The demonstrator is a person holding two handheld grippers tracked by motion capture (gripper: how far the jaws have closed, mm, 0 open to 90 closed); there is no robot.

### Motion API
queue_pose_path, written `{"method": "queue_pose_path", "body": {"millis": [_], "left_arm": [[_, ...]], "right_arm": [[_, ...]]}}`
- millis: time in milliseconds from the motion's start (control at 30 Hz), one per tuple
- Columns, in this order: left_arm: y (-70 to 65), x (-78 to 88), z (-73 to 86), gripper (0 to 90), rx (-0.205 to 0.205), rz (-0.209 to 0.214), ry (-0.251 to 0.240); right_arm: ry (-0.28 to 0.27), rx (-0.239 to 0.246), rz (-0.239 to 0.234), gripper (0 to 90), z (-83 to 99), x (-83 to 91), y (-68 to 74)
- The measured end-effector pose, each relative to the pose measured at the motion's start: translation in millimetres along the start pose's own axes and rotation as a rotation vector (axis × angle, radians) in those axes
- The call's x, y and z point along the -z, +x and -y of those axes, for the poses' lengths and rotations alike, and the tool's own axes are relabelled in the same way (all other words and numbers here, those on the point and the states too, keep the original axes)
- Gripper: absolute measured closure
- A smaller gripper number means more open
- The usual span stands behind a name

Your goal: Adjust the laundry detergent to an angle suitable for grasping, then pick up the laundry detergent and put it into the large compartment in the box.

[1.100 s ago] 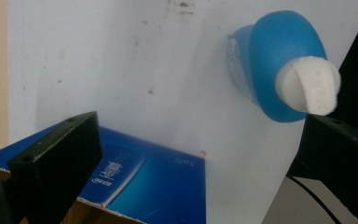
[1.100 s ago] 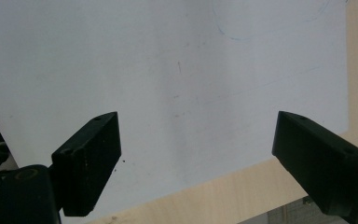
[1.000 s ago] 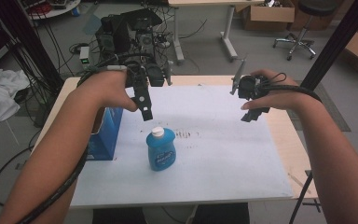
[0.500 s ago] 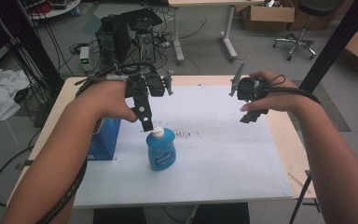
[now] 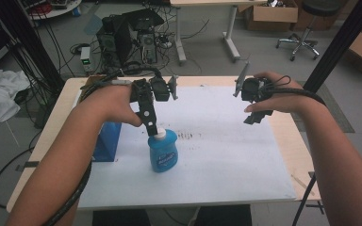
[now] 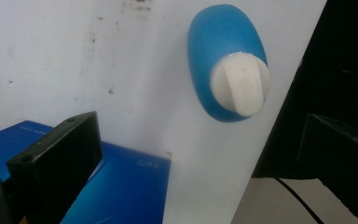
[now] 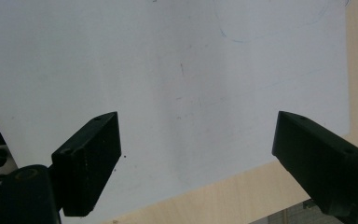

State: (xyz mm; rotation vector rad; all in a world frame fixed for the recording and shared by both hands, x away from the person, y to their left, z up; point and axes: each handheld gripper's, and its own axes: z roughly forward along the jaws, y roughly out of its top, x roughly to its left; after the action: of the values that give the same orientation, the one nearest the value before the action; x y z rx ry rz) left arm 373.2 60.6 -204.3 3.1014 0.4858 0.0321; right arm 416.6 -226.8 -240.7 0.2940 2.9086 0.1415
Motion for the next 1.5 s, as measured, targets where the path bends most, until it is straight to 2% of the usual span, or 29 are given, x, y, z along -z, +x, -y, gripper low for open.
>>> {"method": "queue_pose_path", "body": {"millis": [467, 633, 1000, 1033, 1200, 1500], "left_arm": [[0.8, 3.9, -2.9, 0.6, -0.019, -0.009, 0.001], [0.5, 7.8, -0.3, 0.6, -0.007, -0.019, -0.004], [0.9, 14.5, -2.4, 0.6, -0.018, -0.024, -0.011], [-0.1, 13.9, -2.5, 0.7, -0.019, -0.024, -0.021], [-6.5, 11.7, -3.3, 0.7, -0.027, -0.023, -0.007], [-16.0, 8.5, -0.9, 0.6, 0.009, -0.024, -0.011]], "right_arm": [[0.014, -0.003, 0.004, 15.4, -1.6, -0.6, -1.3], [0.016, -0.007, 0.012, 15.4, -1.5, 4.7, 0.2], [0.023, -0.007, 0.012, 15.4, -0.6, 6.0, 3.6], [0.017, -0.010, 0.011, 15.4, 0.0, 5.4, 3.8], [0.020, -0.010, 0.014, 15.4, 0.0, 5.9, 5.9], [0.004, 0.008, 0.022, 15.4, -4.7, 9.9, 12.3]]}}
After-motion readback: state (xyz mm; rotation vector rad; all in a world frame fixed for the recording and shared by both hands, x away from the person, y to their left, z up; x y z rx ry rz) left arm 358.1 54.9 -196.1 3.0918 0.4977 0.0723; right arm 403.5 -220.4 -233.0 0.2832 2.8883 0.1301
